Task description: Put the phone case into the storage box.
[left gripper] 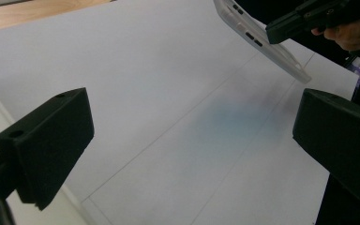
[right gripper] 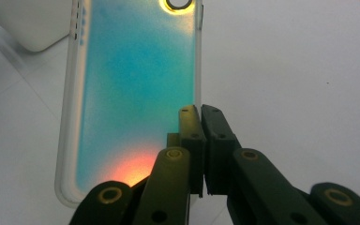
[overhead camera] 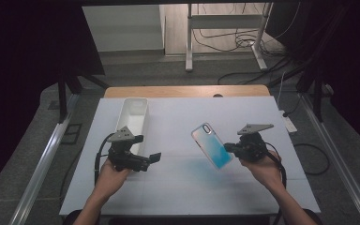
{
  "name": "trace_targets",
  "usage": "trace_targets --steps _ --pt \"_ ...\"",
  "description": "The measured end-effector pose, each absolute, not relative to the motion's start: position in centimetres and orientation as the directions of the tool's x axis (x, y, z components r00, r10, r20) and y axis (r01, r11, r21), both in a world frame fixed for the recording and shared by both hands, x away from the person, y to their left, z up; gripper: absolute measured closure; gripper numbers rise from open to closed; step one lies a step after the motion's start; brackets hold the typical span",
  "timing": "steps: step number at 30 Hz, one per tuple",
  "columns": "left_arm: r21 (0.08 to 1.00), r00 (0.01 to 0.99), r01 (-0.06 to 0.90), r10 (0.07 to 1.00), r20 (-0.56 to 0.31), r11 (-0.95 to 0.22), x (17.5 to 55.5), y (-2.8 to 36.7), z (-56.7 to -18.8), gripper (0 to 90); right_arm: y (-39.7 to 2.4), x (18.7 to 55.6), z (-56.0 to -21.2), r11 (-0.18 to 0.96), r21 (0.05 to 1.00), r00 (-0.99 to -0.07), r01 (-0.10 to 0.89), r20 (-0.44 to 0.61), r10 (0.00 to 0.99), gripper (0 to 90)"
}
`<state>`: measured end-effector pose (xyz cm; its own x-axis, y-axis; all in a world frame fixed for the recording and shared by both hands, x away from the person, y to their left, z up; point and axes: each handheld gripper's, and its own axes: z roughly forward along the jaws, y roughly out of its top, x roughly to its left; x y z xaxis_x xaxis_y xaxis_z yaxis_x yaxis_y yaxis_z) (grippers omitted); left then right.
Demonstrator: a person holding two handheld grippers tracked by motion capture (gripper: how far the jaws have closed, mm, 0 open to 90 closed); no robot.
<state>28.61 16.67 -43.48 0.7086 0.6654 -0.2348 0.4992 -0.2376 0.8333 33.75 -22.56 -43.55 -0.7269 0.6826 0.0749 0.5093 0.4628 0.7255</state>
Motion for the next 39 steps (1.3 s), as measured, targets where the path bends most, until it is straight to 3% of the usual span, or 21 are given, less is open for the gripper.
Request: trace_targets --steps 15,39 --pt "0.823 0.725 0.519 0.63 -0.278 -0.233 30.5 14.7 -43.4 0.0 -21.4 33.4 -43.3 0.471 0.739 -0.742 0.482 0.058 0.668 88.4" --pt "0.766 0.713 0.612 0.557 -0.427 -0.195 33.4 12.5 -43.4 0.0 -19.5 32.1 -42.9 0.503 0.762 -0.779 0.407 0.002 0.627 88.4"
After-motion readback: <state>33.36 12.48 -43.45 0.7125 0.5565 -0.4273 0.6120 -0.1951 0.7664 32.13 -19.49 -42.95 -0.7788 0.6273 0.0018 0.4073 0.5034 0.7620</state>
